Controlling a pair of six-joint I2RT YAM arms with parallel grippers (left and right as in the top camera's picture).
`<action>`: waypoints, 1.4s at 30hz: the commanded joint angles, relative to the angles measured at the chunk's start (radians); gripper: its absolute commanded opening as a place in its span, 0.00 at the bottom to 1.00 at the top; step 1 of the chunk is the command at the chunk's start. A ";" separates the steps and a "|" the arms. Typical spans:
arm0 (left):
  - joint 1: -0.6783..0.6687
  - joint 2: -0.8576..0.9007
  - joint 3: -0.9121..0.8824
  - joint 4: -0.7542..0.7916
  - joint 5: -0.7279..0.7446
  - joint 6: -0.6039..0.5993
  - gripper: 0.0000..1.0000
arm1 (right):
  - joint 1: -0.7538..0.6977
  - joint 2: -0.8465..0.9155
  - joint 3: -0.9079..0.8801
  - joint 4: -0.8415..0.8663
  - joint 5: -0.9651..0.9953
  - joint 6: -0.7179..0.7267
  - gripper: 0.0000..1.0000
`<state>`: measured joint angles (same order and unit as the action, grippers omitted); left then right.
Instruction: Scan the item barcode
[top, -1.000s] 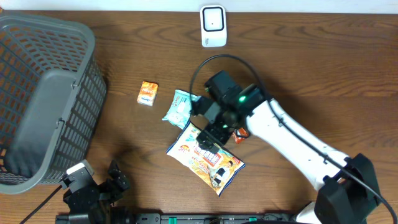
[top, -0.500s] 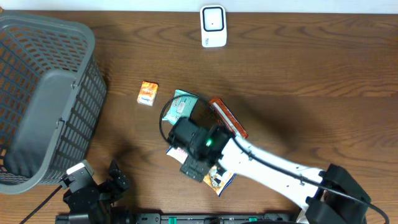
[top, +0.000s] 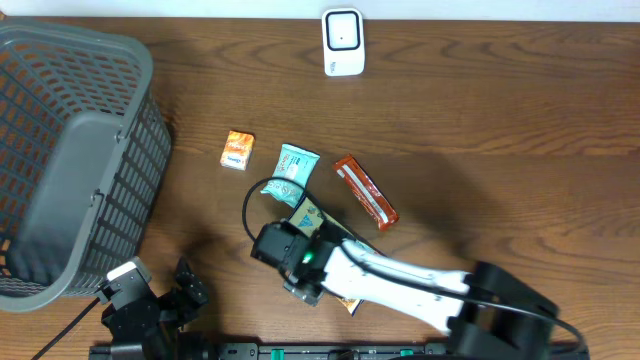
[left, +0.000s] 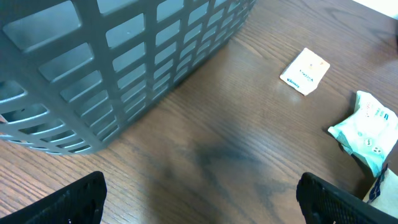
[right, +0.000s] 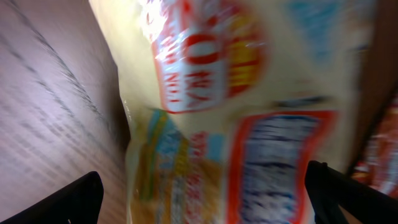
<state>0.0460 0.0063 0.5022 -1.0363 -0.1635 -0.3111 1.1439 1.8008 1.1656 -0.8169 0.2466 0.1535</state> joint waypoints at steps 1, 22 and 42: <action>0.003 -0.002 -0.001 0.000 -0.006 -0.001 0.98 | 0.048 0.075 -0.010 -0.010 0.072 0.109 0.99; 0.003 -0.002 -0.001 0.000 -0.006 -0.001 0.98 | 0.037 0.208 -0.010 -0.058 -0.063 0.119 0.01; 0.003 -0.002 -0.001 0.000 -0.006 -0.001 0.98 | -0.263 -0.010 0.139 -0.170 -1.089 -0.372 0.01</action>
<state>0.0460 0.0063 0.5014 -1.0367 -0.1635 -0.3111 0.9485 1.8328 1.2968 -0.9695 -0.4885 -0.0242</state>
